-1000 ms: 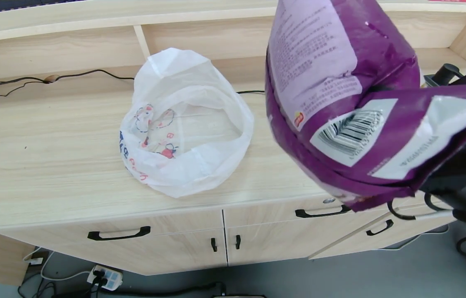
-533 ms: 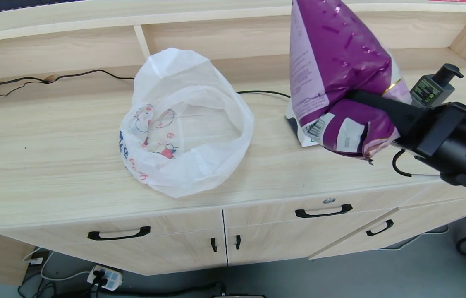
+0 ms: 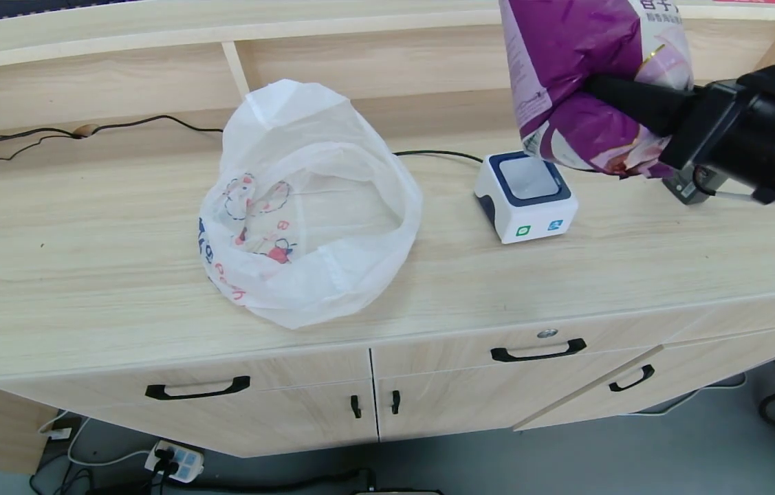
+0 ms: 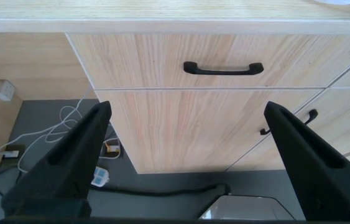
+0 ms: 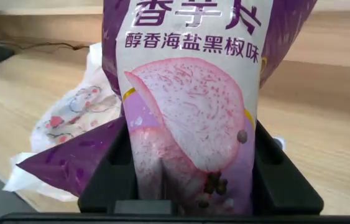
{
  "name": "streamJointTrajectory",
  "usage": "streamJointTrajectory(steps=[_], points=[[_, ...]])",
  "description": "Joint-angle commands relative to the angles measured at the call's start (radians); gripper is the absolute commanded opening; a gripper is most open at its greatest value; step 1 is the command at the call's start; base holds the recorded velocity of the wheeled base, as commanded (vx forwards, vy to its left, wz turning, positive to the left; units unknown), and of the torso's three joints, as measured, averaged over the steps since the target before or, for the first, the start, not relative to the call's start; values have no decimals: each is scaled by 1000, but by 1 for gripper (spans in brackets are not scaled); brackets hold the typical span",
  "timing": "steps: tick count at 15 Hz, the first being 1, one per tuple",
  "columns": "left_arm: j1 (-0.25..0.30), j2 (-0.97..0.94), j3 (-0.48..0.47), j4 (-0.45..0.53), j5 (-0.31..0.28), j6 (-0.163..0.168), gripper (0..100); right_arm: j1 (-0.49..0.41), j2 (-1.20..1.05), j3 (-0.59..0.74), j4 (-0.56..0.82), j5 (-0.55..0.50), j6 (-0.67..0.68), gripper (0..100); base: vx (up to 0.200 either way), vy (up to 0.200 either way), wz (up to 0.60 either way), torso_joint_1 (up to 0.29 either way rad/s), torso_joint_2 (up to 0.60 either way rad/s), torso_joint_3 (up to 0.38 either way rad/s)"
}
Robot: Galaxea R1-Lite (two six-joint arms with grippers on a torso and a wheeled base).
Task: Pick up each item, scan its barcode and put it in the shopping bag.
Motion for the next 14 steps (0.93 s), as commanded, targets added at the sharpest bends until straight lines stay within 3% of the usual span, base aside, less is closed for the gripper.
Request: streamJointTrajectory(steps=[1,6,8,14], points=[[-1,0,0,0,0,2,100,-14,56,-34,5,-27,-98,0,0,0,0,0,0,0],[-1,0,0,0,0,0,100,-31,145,-77,2,-50,-318,0,0,0,0,0,0,0],[-1,0,0,1,0,2,100,-77,159,-71,-5,-50,-427,0,0,0,0,0,0,0],[-1,0,0,0,0,0,100,-100,202,-75,-13,-41,-509,0,0,0,0,0,0,0]])
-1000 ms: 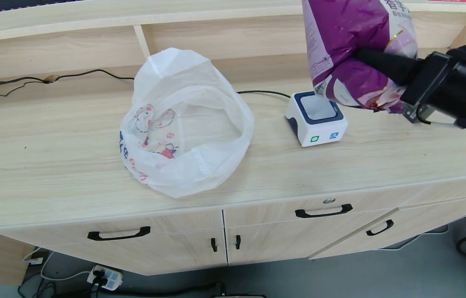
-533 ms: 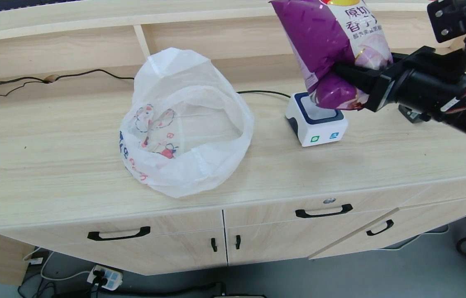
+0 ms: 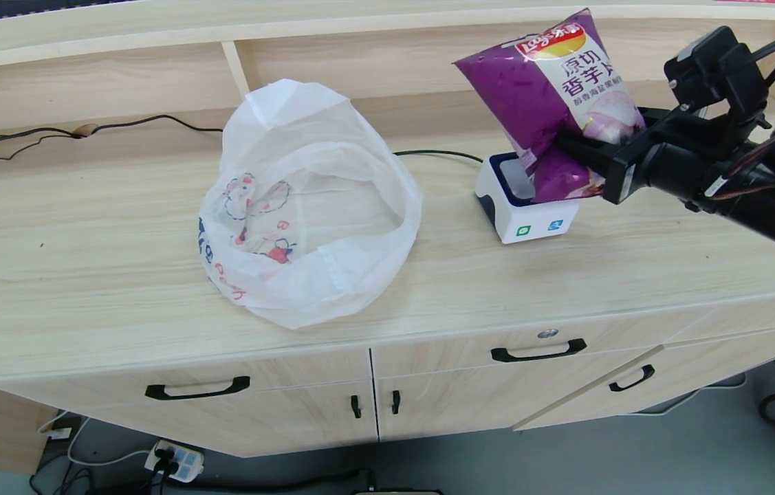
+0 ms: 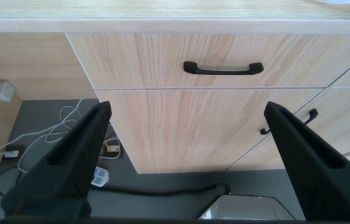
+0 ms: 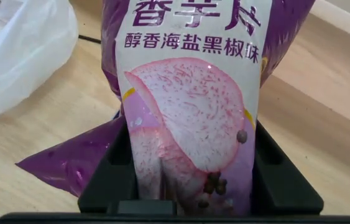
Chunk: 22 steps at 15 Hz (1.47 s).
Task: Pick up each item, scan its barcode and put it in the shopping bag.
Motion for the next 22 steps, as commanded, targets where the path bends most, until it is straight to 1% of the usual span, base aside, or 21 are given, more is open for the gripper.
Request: streamJointTrajectory(steps=[1,4,9,13,15,17,18,20,21,22], points=[[0,0,0,-1,0,0,100,1,42,-24,-13,1,-3,0,0,0,0,0,0,0],[0,0,0,-1,0,-2,100,-11,73,-69,-17,1,-1,0,0,0,0,0,0,0],[0,0,0,-1,0,-2,100,-45,82,-79,-17,4,0,0,0,0,0,0,0,0],[0,0,0,-1,0,-2,100,-39,60,-70,-17,6,3,0,0,0,0,0,0,0],[0,0,0,-1,0,0,100,-19,28,-66,-16,4,48,0,0,0,0,0,0,0],[0,0,0,-1,0,0,100,44,-18,-26,-20,4,138,0,0,0,0,0,0,0],[0,0,0,-1,0,0,100,74,-67,22,-28,-2,178,0,0,0,0,0,0,0],[0,0,0,-1,0,0,100,85,-134,94,-28,-2,187,0,0,0,0,0,0,0],[0,0,0,-1,0,0,100,87,-148,109,-28,-2,190,0,0,0,0,0,0,0],[0,0,0,-1,0,0,100,87,-162,122,-28,-2,197,0,-200,0,0,2,-2,2]])
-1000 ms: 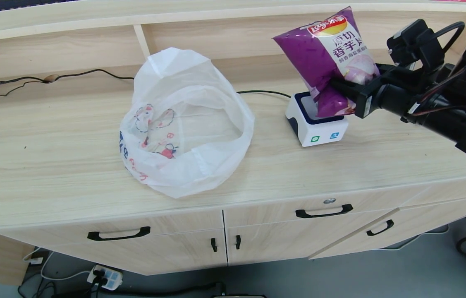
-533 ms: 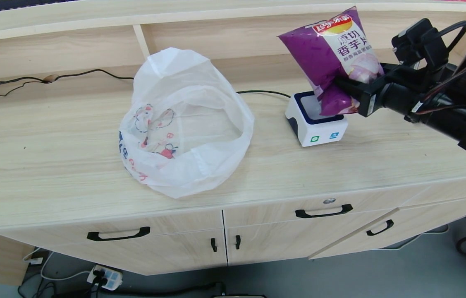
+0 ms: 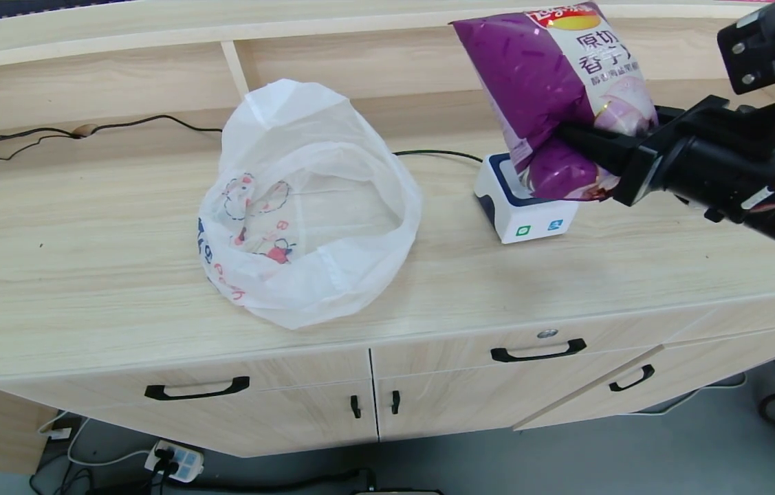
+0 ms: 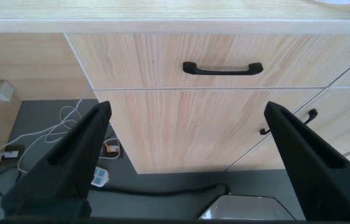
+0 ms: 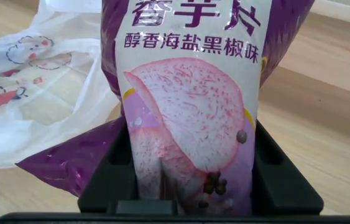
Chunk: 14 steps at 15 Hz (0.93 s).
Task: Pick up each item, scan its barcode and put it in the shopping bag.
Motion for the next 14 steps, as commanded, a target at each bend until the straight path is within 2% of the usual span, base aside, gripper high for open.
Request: streamJointTrajectory(steps=[1,2,4,14], points=[[2,0,0,1,0,1,100,3,-75,50,0,0,14,0,-200,0,0,2,12,2],[0,0,0,1,0,1,100,-4,-79,58,0,0,19,0,-200,0,0,22,12,-12],[0,0,0,1,0,1,100,-4,-76,58,3,5,39,0,0,0,0,0,0,0],[0,0,0,-1,0,0,100,-4,-47,7,7,3,86,0,0,0,600,4,2,5]])
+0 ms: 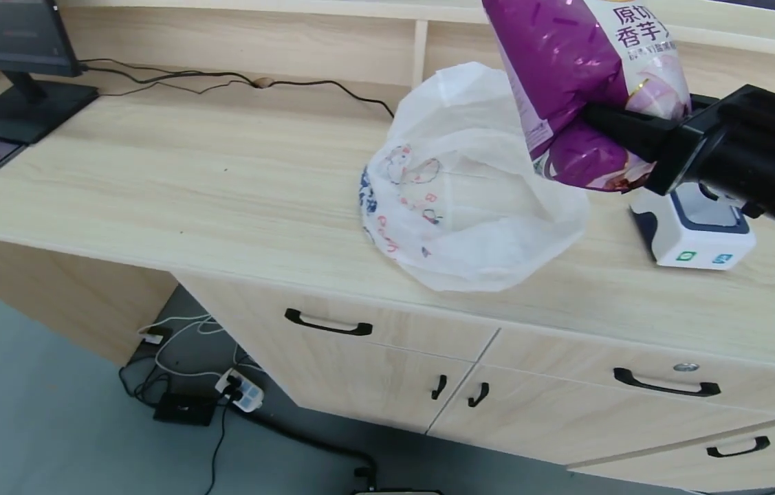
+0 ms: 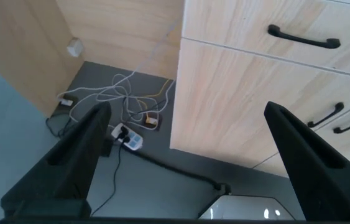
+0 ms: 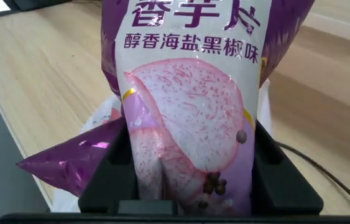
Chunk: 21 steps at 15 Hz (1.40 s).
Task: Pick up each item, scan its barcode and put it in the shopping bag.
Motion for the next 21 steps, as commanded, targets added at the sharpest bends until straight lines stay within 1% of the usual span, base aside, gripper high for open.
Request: streamJointTrajectory(steps=[1,3,4,7,9,10,12,15,17,19,21], points=[[0,0,0,-1,0,-1,100,1,15,-14,-2,1,2,0,0,0,600,2,7,7],[0,0,0,-1,0,-1,100,1,16,-1,-2,1,12,0,0,0,600,2,5,0],[0,0,0,-1,0,-1,100,1,16,18,-2,1,45,0,0,0,600,7,2,7],[1,0,0,-1,0,-1,100,10,35,16,-7,7,163,0,0,0,0,0,0,0],[0,0,0,-1,0,-1,100,41,66,3,-11,50,220,0,0,0,0,0,0,0],[0,0,0,-1,0,-1,100,42,75,6,-10,50,239,0,0,0,0,0,0,0],[0,0,0,-1,0,-1,100,-37,110,6,-11,53,237,0,0,0,0,0,0,0],[1,0,0,-1,0,-2,100,-133,122,21,-3,48,229,0,0,0,0,0,0,0],[0,0,0,-1,0,-1,100,-189,121,70,-5,48,205,0,0,0,0,0,0,0],[0,0,0,-1,0,-1,100,-218,112,131,-8,51,157,0,0,0,0,0,0,0],[0,0,0,-1,0,-1,100,-226,110,173,-11,48,153,0,0,0,0,0,0,0]])
